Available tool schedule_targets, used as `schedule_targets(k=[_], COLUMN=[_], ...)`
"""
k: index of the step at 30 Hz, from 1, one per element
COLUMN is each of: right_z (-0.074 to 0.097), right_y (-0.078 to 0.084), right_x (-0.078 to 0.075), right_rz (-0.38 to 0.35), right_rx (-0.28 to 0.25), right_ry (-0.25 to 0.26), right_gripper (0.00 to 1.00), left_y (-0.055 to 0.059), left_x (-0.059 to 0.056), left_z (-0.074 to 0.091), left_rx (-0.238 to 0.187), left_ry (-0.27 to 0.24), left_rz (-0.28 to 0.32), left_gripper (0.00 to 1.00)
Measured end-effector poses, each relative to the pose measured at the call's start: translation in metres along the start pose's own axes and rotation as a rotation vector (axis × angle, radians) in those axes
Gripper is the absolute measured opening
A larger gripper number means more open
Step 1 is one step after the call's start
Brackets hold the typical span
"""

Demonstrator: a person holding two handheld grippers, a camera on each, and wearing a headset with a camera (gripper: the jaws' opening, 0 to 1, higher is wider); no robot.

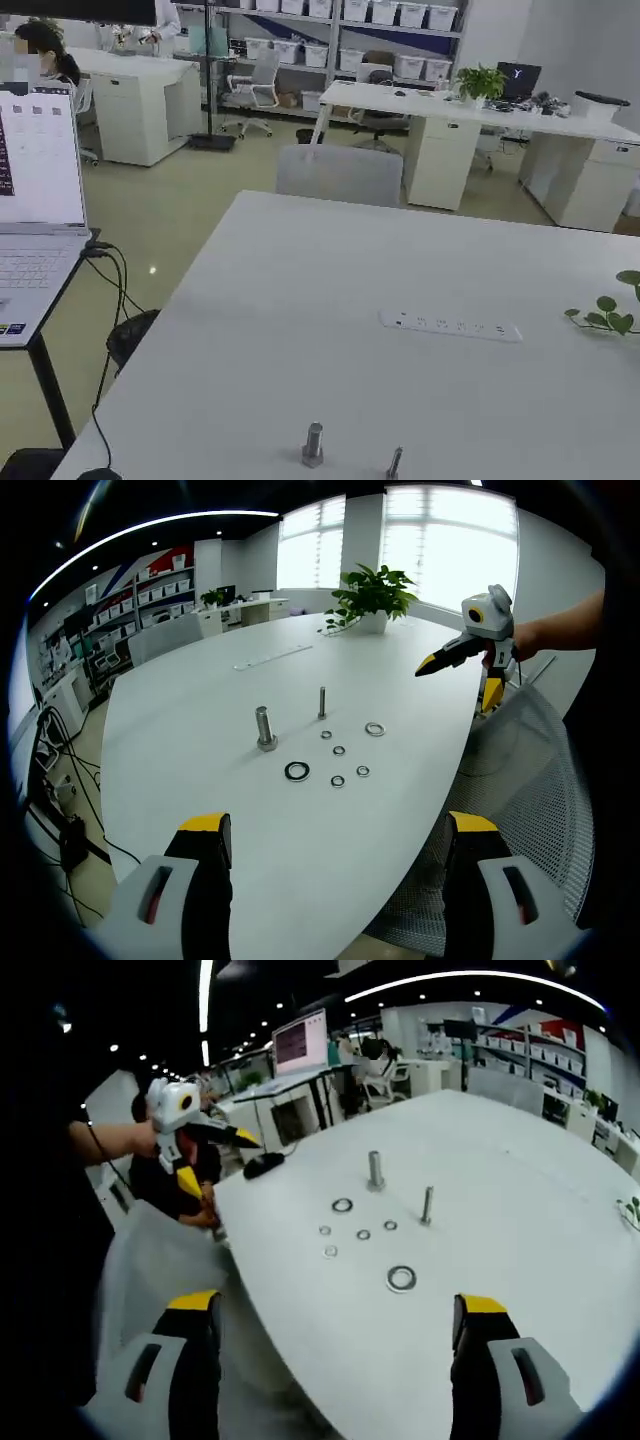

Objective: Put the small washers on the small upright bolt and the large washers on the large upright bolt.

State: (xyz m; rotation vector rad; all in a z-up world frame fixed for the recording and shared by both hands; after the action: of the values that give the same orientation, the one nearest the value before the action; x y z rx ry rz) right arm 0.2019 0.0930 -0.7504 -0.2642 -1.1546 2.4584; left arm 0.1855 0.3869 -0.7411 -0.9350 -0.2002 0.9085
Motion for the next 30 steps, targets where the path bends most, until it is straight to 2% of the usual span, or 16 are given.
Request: schedule_targets(k=[8,10,11,15,20,23,26,30], right_z=[0.0034,0.0041,0.0046,0.0061,0.0064,0.0069,0.0066,0.0086], right_y=[-0.0009,-0.0007,0.0003,0.0007,0.0033,0.0054,0.0077,0.0051], right_x=[0.0002,0.0002,-0.0019,0.0023,0.0047,0.0030,0.0022,0.0001], right_rz=[-0.008,-0.012,-0.013,-0.017,-0.002,0.004,0.001,0.017], right_rx=[-0.016,-0.018,-0.013,-0.017,-0.002,0.008,0.025,0.035], right_ry=[0.000,0.005,0.025,0.015,0.009,0.017,0.017,0.012], right_gripper=[0.96,0.96,0.99,0.98,0.98,0.96,0.94,0.90], left_y=[0.0016,0.0000,-0.0009,-0.0030,-0.0020,-0.0041,-0.0023,-0.0020], left_x=[-0.0004,-0.0008,-0.0011,-0.0027,-0.0060,-0.0086,-0.0084,-0.0080], left_z=[0.0015,0.0012,0.0011,0.0012,-0.0005,-0.0026,-0.0040,-0.0053], left_rx=[0.014,0.006,0.001,-0.010,0.002,-0.008,0.011,0.012], left_ry=[-0.010,-0.012,-0.012,-0.012,-0.005,0.008,0.007,0.007], left_rz=[-0.016,-0.015,-0.014,-0.004,-0.006,0.008,-0.010,0.001], left_gripper=[0.87,0.87,0.87,0.87,0.86,0.86,0.87,0.87])
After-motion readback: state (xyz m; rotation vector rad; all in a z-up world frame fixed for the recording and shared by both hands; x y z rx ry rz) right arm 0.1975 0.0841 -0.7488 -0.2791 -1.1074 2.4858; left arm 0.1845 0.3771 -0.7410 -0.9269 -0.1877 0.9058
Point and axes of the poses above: the centre of the closed fingertips' face, and the gripper's own axes: z roughly backward along the fingers, x roughly to its left, y roughly out of its underside, the point moved 4 cm from there along z, roughly backward along the fingers, and after that the axes turned 12 degrees about z, right-handed, at the moved point
